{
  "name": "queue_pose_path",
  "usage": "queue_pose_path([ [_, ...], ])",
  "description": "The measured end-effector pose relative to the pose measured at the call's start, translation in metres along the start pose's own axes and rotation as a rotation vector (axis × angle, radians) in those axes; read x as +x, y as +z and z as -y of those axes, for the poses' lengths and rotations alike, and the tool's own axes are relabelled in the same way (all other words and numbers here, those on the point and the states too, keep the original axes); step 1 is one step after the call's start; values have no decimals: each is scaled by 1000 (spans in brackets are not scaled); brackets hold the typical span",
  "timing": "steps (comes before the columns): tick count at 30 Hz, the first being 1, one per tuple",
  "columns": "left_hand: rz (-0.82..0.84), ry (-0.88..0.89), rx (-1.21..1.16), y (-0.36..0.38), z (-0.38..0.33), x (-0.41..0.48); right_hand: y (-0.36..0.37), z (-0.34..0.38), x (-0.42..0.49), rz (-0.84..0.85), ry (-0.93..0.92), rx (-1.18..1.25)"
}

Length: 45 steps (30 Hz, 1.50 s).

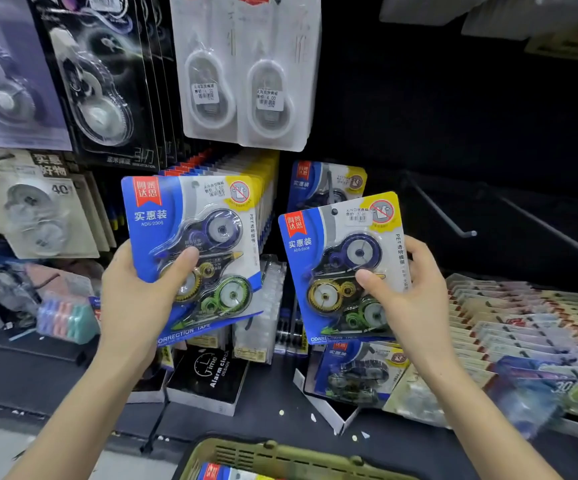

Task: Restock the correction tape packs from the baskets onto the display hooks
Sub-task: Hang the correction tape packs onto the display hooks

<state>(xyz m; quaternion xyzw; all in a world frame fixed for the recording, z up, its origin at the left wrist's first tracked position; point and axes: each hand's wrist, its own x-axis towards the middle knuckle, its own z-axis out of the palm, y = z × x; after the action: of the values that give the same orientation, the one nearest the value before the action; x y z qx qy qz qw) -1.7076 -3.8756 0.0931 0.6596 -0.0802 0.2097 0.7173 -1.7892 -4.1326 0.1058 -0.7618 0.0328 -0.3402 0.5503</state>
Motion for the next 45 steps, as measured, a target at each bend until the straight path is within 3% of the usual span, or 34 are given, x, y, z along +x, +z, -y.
queue_pose_path([
  [15,49,-5,46,-4,0,-1,18,-33,11,-52,91,6],
  [21,47,-1,67,-1,-2,3,53,-74,74,50,251,-383],
  [31,72,34,165,3,5,6,73,-102,143,35,397,-524],
  [36,87,7,117,0,5,4,67,-92,123,16,380,-672],
  [38,131,-34,46,-1,3,1,65,-74,96,33,310,-485],
  [42,280,-101,-32,-1,1,-10,64,-14,24,327,289,175],
  [45,377,-100,-26,9,6,-30,69,3,-12,312,223,347],
])
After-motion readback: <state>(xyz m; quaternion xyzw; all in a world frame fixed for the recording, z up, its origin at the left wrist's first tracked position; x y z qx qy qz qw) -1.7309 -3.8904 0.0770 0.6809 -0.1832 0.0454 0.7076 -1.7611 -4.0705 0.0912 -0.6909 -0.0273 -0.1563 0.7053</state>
